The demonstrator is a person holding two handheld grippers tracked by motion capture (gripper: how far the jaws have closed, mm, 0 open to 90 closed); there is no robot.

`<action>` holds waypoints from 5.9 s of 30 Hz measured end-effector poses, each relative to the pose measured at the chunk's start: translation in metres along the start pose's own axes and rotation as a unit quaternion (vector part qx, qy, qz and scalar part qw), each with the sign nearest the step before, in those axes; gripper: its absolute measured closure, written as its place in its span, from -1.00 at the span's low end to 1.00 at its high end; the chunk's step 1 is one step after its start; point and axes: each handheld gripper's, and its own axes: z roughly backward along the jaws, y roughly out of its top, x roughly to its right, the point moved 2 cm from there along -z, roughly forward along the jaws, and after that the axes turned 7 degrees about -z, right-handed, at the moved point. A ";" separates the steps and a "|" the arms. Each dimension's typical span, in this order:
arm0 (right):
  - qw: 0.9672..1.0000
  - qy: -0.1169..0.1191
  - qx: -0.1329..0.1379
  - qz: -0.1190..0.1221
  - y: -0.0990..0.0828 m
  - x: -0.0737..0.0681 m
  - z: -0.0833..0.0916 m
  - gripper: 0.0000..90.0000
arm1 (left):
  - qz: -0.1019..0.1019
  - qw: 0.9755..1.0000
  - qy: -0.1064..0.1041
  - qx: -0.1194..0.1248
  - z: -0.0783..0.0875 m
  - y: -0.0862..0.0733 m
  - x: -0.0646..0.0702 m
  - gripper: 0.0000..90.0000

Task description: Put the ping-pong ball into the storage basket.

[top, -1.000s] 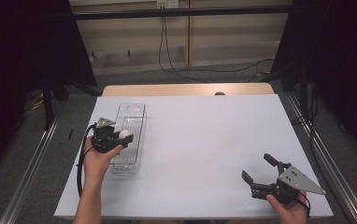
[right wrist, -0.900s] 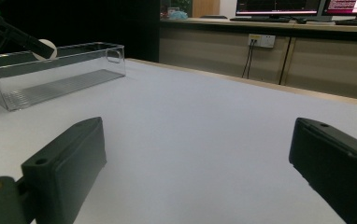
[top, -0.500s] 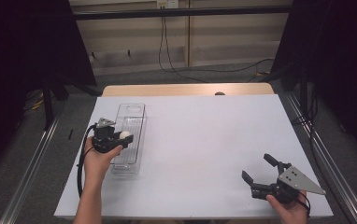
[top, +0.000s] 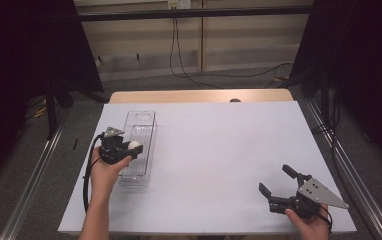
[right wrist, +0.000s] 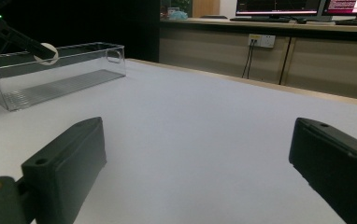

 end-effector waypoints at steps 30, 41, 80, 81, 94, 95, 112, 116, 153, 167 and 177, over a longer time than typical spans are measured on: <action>1.000 -0.001 -0.002 0.000 0.000 0.000 0.000 -0.92 | -0.005 1.000 -0.003 -0.001 -0.001 -0.001 -0.002 0.12; 1.000 -0.002 -0.001 0.000 0.000 0.000 0.000 -0.92 | -0.005 1.000 0.000 0.000 0.000 -0.002 -0.003 0.05; 1.000 -0.002 -0.002 -0.005 0.000 0.000 0.001 -0.92 | -0.002 0.999 -0.006 0.039 0.011 0.004 0.002 -0.47; 1.000 -0.003 -0.001 -0.005 0.000 0.000 0.000 -0.92 | -0.005 0.999 -0.005 0.040 0.011 0.005 0.002 -0.49; 1.000 -0.004 0.000 0.001 -0.001 0.001 0.000 -0.92 | -0.005 0.998 -0.008 0.057 0.017 0.006 0.006 -0.76; 1.000 -0.004 0.000 0.000 -0.001 0.001 0.000 -0.92 | -0.005 0.998 -0.007 0.059 0.017 0.006 0.006 -0.78; 1.000 -0.003 0.003 0.001 0.000 0.000 0.001 -0.92 | -0.029 0.995 -0.028 0.086 0.026 0.002 0.015 -0.92; 1.000 -0.002 0.003 0.000 0.000 0.000 0.001 -0.92 | -0.027 0.994 -0.042 0.094 0.027 0.000 0.015 -0.92; 1.000 -0.002 0.003 0.001 0.001 0.001 0.002 -0.93 | -0.039 0.987 -0.037 0.154 0.045 -0.027 0.026 -0.93; 1.000 -0.001 0.004 0.000 0.001 0.001 0.002 -0.93 | -0.051 0.984 -0.031 0.170 0.050 -0.036 0.029 -0.93; 1.000 -0.001 0.005 -0.001 0.001 0.000 0.003 -0.93 | -0.053 0.983 -0.024 0.177 0.053 -0.042 0.031 -0.93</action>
